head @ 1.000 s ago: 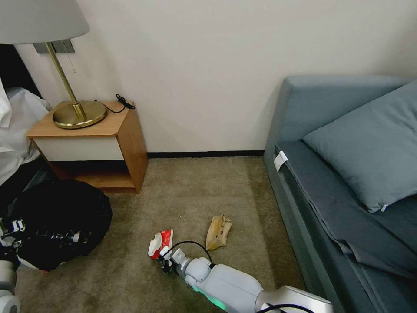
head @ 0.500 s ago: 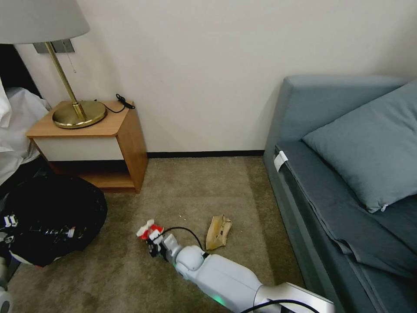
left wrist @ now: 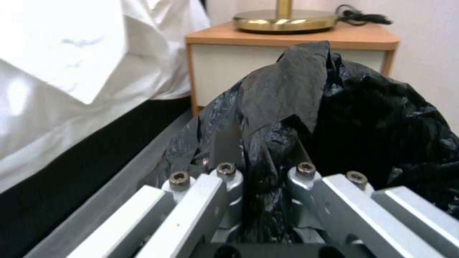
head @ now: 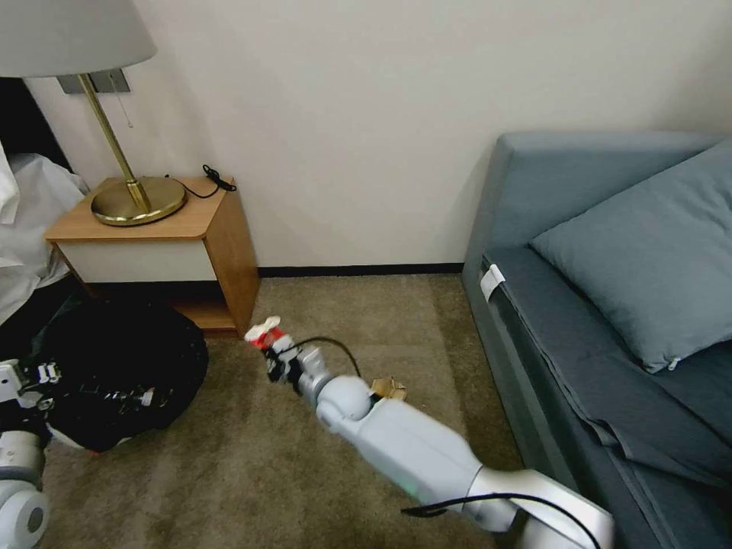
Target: Pick up the trash bin, then pick up the garbage on the floor and place it into the trash bin.
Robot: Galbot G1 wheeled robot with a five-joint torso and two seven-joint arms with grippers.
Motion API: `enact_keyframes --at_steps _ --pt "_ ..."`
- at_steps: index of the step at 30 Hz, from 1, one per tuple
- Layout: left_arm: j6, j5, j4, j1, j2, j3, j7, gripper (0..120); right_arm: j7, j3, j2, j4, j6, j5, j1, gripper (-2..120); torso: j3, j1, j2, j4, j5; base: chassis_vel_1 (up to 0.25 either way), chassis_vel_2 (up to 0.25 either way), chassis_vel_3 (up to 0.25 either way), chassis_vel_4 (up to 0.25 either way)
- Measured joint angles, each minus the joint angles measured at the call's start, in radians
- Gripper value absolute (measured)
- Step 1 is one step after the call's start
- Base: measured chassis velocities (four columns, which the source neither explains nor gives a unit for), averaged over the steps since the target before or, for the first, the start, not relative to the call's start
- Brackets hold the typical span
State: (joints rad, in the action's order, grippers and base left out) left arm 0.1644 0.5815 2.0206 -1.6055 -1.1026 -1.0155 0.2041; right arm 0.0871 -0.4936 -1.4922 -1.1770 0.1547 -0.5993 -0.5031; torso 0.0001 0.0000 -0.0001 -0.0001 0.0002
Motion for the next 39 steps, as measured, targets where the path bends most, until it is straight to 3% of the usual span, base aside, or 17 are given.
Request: enact_keyframes --at_steps 10,14,19,20,28,33,39 --pt "-0.021 0.0 -0.024 0.03 0.011 0.04 -0.026 6 0.014 0.066 0.08 -0.167 0.041 -0.136 0.054 0 0.0 0.0 0.0 0.0001 -0.0001 0.0 0.0 0.0 0.0" --pt "-0.047 -0.003 -0.029 0.038 0.012 0.06 -0.052 6 0.027 0.079 0.12 -0.281 0.074 -0.243 0.064 0 0.0 0.0 0.0 0.0002 -0.0001 0.0 0.0 0.0 0.0" --pt "-0.065 -0.009 -0.028 0.044 0.01 0.075 -0.072 6 0.048 0.106 0.151 -0.442 0.14 -0.403 0.063 0 0.0 0.0 0.0 0.0 0.0 0.0 0.0 0.0 0.0" --pt "-0.066 -0.012 -0.027 0.047 0.01 0.079 -0.073 6 0.062 0.117 0.159 -0.512 0.168 -0.49 0.061 0 0.0 0.0 0.0 0.0001 -0.0001 0.0 0.0 0.0 0.0" --pt "-0.068 -0.015 -0.014 0.041 0.007 0.082 -0.075 6 0.116 0.125 0.167 -0.71 0.241 -0.779 0.046 0 0.0 0.0 0.0 0.0001 -0.0001 0.0 0.0 0.0 0.0" --pt "-0.068 -0.023 0.0 0.037 0.002 0.082 -0.075 6 0.13 0.075 0.154 -0.767 0.256 -0.812 0.037 0 0.0 0.0 0.0 0.0002 -0.0001 0.0 0.0 0.0 0.0" --pt "-0.061 -0.031 0.029 0.026 -0.005 0.083 -0.071 6 0.128 0.018 0.119 -0.727 0.254 -0.771 0.027 0 0.0 0.0 0.0 0.0001 -0.0001 0.0 0.0 0.0 0.0"
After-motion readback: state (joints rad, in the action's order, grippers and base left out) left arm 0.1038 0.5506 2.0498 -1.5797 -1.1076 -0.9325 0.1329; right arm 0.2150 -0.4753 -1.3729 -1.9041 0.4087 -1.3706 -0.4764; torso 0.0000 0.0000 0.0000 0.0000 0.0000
